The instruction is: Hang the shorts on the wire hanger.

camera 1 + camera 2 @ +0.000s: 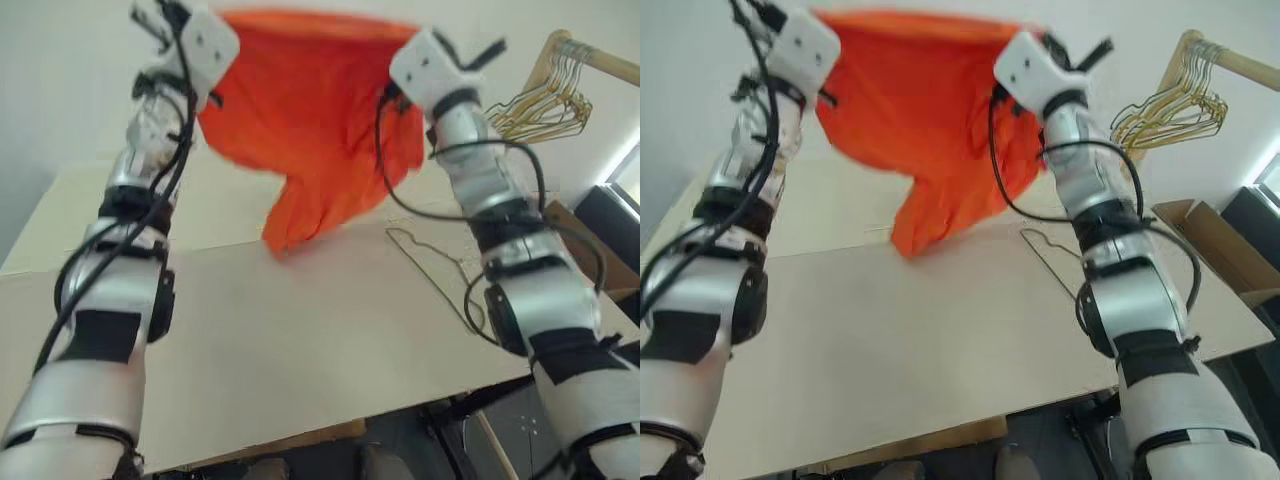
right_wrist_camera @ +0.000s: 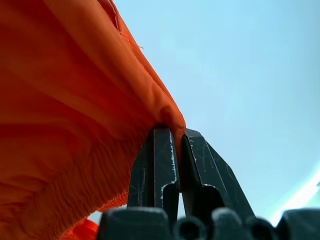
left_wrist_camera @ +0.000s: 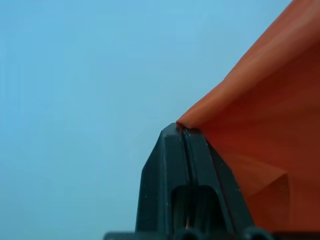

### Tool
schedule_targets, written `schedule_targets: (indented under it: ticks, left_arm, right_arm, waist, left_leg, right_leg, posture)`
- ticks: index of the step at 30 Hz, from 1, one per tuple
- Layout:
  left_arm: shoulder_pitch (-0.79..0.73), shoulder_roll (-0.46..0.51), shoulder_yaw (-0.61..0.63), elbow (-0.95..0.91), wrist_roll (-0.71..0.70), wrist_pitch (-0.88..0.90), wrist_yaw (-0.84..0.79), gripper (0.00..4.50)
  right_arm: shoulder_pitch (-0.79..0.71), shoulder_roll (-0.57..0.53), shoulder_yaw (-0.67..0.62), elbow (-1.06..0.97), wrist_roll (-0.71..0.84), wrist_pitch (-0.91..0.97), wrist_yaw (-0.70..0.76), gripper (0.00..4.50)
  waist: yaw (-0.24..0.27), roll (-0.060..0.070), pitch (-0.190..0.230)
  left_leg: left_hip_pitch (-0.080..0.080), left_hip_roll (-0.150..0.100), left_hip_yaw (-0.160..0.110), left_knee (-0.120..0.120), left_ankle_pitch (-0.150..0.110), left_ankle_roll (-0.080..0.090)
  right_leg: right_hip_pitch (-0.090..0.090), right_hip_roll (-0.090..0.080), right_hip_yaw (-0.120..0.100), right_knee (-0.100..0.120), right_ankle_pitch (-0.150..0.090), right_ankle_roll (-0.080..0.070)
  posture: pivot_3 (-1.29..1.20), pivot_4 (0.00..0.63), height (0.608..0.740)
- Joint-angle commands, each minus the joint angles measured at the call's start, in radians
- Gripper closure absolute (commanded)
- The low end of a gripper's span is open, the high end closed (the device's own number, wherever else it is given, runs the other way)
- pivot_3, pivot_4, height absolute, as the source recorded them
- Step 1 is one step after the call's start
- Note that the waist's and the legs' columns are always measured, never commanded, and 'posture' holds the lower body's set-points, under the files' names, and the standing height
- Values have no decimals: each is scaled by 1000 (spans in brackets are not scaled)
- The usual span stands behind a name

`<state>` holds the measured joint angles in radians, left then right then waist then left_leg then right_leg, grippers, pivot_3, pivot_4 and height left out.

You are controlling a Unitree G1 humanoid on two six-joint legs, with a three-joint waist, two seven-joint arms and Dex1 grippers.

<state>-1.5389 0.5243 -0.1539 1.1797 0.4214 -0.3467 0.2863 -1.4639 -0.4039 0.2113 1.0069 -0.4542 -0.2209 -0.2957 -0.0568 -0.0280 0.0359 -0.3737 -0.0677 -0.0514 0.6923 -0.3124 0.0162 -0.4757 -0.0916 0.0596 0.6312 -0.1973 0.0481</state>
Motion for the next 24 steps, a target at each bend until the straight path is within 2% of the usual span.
schedule_targets:
  ticks: [1, 4, 7, 10, 13, 16, 19, 22, 24]
  left_arm:
    - [-119, 33, 13, 72, 31, -60, 218, 4500]
    - [-131, 51, 7, 82, 35, -138, 238, 4500]
    - [-65, 58, -1, 66, 33, -231, 183, 4500]
    - [78, 57, -4, 8, -5, -378, 48, 4500]
    - [320, 49, 10, -154, -127, -501, -177, 4500]
    - [658, 30, 39, -526, -307, -396, -330, 4500]
    - [953, 32, 77, -898, -376, -215, -386, 4500]
    - [1136, 29, 131, -1154, -427, -35, -412, 4500]
    - [1283, 66, 190, -1313, -489, 74, -463, 4500]
  right_arm:
    - [-68, -27, -43, 73, 11, -160, -134, 4461]
    - [0, -48, -26, 59, 3, -268, -126, 4461]
    - [131, -72, -8, 7, -2, -326, -67, 4461]
    - [310, -104, 15, -102, 9, -399, 43, 4461]
    - [508, -142, 50, -250, 45, -492, 212, 4461]
    - [669, -171, 90, -369, 99, -562, 378, 4461]
    - [766, -175, 122, -455, 172, -596, 527, 4461]
    - [820, -173, 138, -523, 235, -600, 646, 4461]
    - [863, -173, 172, -570, 299, -602, 757, 4461]
  waist:
    - [-17, 0, 0]
    - [-26, 0, 0]
    - [-31, 0, -1]
    - [-31, 0, -1]
    - [-38, 1, -1]
    - [-53, 3, -3]
    - [-93, 3, -3]
    - [-102, 3, -3]
    - [-99, 3, -8]
  left_leg:
    - [1, -2, -3, -3, 0, 0]
    - [7, -4, -3, -11, 0, 1]
    - [9, -3, -3, -8, 0, 1]
    - [21, -4, -3, -7, 2, 3]
    - [26, -4, -1, -5, 0, 7]
    - [27, -3, 0, 3, -2, 10]
    - [23, -3, 0, 7, -3, 12]
    - [20, -3, 0, 10, -3, 13]
    - [21, -3, 0, 10, -3, 12]
  right_leg:
    - [-1, 0, 0, -1, 0, 0]
    - [0, -2, 1, -4, 0, 0]
    - [4, -1, 1, -4, 0, 1]
    - [17, -1, 2, -3, 2, 3]
    - [24, -2, 5, -2, 4, 6]
    - [26, 0, 7, 0, 4, 7]
    - [24, 0, 10, -1, 5, 9]
    - [20, 0, 11, -1, 6, 10]
    - [21, 0, 11, -2, 6, 9]
  posture:
    - [5, 0, 740]
    - [-1, 0, 740]
    - [0, 0, 740]
    - [-6, 0, 740]
    - [-13, 0, 740]
    - [-17, 0, 740]
    - [-12, 0, 740]
    - [0, 2, 740]
    - [9, 7, 740]
